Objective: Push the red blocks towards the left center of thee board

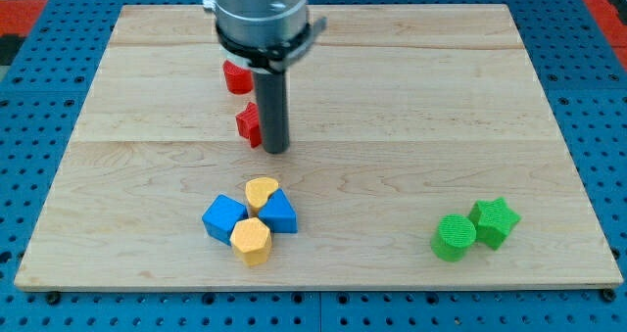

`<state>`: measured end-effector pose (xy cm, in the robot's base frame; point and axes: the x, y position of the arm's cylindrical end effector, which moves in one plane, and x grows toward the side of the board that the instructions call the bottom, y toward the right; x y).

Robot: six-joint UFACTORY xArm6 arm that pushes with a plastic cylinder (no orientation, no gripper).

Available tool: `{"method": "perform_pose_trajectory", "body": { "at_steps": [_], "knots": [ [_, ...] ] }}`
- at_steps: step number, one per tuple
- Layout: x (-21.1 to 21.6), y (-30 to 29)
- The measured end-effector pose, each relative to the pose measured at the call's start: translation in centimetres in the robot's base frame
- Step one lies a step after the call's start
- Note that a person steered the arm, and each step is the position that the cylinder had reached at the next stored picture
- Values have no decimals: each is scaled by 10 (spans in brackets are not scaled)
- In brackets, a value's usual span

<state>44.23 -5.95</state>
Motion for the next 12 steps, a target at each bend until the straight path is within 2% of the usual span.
{"method": "perform_pose_trajectory", "body": {
  "at_steps": [2, 6, 12],
  "knots": [
    [-43, -69],
    [-129, -121],
    [-112, -24]
  ]
}}
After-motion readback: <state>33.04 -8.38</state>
